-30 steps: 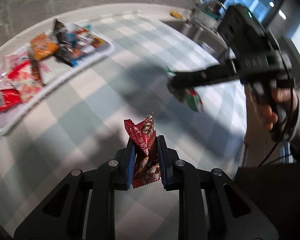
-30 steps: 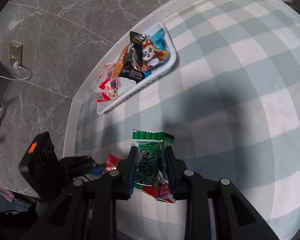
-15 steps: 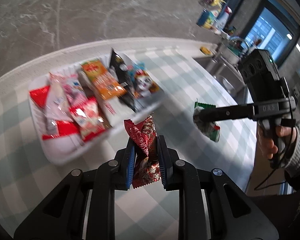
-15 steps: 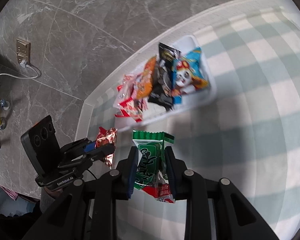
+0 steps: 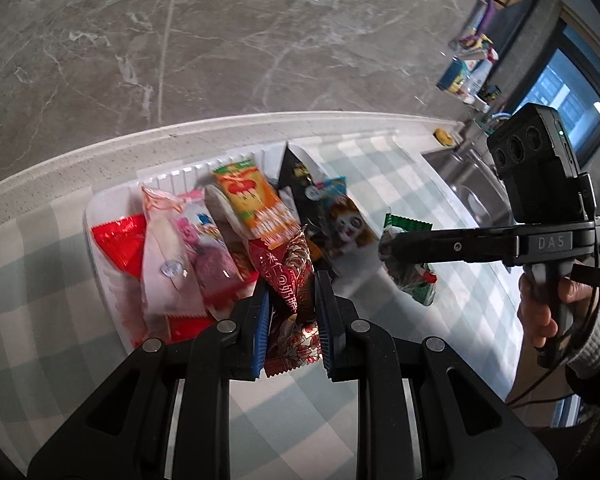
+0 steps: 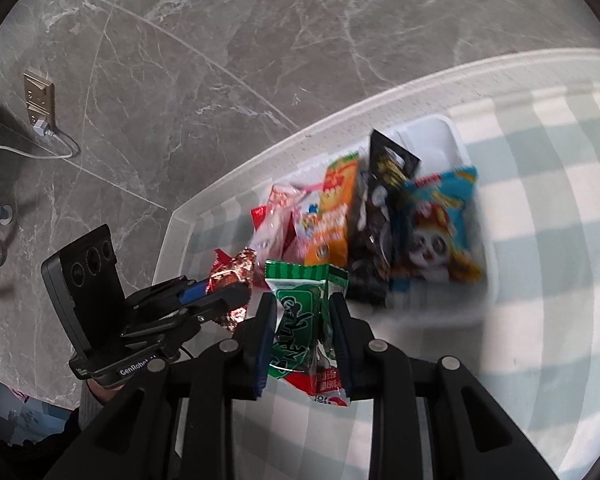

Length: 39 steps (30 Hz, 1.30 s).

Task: Organize snacks
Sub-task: 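Carry the red wrapper and green candy over the tray with both tools, then lower both snacks into the tray and open both tools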

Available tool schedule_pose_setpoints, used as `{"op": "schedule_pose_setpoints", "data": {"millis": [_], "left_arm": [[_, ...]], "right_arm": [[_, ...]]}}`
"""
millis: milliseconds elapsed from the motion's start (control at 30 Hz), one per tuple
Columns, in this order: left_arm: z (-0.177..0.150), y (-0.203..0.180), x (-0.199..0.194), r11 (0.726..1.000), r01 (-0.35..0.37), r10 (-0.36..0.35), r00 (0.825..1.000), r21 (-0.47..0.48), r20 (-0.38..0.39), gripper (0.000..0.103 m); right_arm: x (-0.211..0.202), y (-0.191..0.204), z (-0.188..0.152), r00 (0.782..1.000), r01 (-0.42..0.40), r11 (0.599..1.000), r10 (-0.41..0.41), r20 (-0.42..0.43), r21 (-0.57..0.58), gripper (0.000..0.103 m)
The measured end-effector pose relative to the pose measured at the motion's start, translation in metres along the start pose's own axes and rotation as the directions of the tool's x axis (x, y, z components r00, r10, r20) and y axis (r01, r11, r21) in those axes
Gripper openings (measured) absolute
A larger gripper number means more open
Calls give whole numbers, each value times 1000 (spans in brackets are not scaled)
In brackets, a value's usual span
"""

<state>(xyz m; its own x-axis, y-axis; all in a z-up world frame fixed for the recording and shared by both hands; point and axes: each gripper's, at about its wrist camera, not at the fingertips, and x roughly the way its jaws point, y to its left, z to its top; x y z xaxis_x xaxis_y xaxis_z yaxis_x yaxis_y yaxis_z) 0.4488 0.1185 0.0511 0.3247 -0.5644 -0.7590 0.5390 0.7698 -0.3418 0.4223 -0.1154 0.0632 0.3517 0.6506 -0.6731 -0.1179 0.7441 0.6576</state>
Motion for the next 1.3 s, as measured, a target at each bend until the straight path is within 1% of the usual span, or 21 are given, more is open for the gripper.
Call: {"op": "schedule_pose_setpoints", "data": {"millis": [333,633,833,1033,1300], "left_arm": [[20,26,16,998,-31,31,999,-56,14,19],[29,38,29,996,-54,55,998,-66,14,19],[30,43,39,995,-68,68,998,-69,11,19],[30,45,48,994,-81,81,997,-67,5,19],[30,43,59,992,-118,118,993,-52,0,20]], "right_arm": [[29,3,41,1000,6,1000,-6,-13,-23,30],[50,-2,66,1000,20,999,-21,-18,-27,30],[61,-7,72,999,38,999,-39,-28,-36,30],[69,-11,72,997,60,997,-62,-37,-46,30],[78,-11,73,995,94,993,-97,-36,-64,32]]}}
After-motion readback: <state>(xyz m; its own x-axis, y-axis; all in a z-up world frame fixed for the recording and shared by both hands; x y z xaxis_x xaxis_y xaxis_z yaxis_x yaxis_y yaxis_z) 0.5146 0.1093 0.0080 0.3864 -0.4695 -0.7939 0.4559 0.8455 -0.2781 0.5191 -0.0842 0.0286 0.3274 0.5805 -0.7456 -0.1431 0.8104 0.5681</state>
